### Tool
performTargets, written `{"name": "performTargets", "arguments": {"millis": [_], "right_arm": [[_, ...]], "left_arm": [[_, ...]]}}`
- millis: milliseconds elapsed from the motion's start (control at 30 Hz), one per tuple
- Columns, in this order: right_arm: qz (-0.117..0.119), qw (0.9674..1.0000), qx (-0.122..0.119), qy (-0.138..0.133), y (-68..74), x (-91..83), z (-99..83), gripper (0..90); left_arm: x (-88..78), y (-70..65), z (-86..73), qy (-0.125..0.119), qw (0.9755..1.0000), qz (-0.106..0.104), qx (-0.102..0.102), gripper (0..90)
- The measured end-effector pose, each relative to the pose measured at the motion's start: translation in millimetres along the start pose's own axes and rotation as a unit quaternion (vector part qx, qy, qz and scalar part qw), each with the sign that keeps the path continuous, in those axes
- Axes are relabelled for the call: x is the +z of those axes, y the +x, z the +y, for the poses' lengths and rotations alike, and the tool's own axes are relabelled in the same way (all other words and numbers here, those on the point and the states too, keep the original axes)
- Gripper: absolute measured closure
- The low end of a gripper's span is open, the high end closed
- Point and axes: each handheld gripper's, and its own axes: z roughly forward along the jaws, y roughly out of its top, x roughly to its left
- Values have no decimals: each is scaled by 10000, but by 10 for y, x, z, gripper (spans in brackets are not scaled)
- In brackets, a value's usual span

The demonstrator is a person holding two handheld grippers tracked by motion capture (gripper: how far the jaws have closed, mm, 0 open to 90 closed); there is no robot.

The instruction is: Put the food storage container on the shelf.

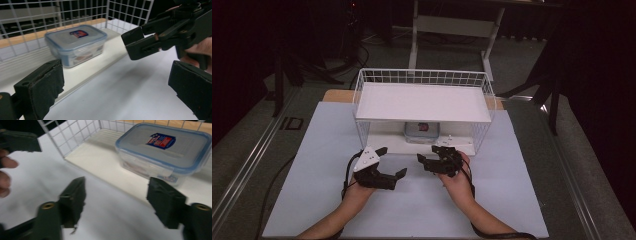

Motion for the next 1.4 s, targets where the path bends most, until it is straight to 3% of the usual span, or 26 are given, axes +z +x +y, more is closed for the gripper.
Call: {"name": "performTargets", "arguments": {"millis": [67, 200, 267, 500, 533, 733, 800, 1067, 1400], "right_arm": [[171, 9998, 39, 20, 3, -50, -5, 153], [203, 9998, -10, 20, 20, -113, -43, 144], [122, 9998, -143, -3, 32, -135, -70, 144], [136, 9997, -155, -104, 30, -233, -111, 151], [130, 9996, -172, -207, 25, -335, -124, 151], [53, 9992, -252, -318, -17, -521, -165, 152], [129, 9990, -233, -351, -53, -577, -185, 153], [96, 9987, -202, -454, -183, -763, -303, 182], [117, 9986, -345, -378, -204, -913, -408, 182]], "left_arm": [[-15, -3, 22, 23, 9999, -92, -32, 13], [-31, -5, 44, -2, 9999, -158, -53, 13], [-36, -5, 50, 29, 9998, -190, -55, 13], [-81, -22, 65, 115, 9993, -350, -6, 13], [-111, -24, 69, 127, 9992, -388, 4, 13], [-234, -7, 45, 203, 9989, -425, -54, 13], [-279, 1, 29, 210, 9987, -451, -60, 13], [-459, 39, -14, 197, 9989, -436, -18, 13], [-628, 89, -85, 217, 9990, -401, -14, 13]]}}
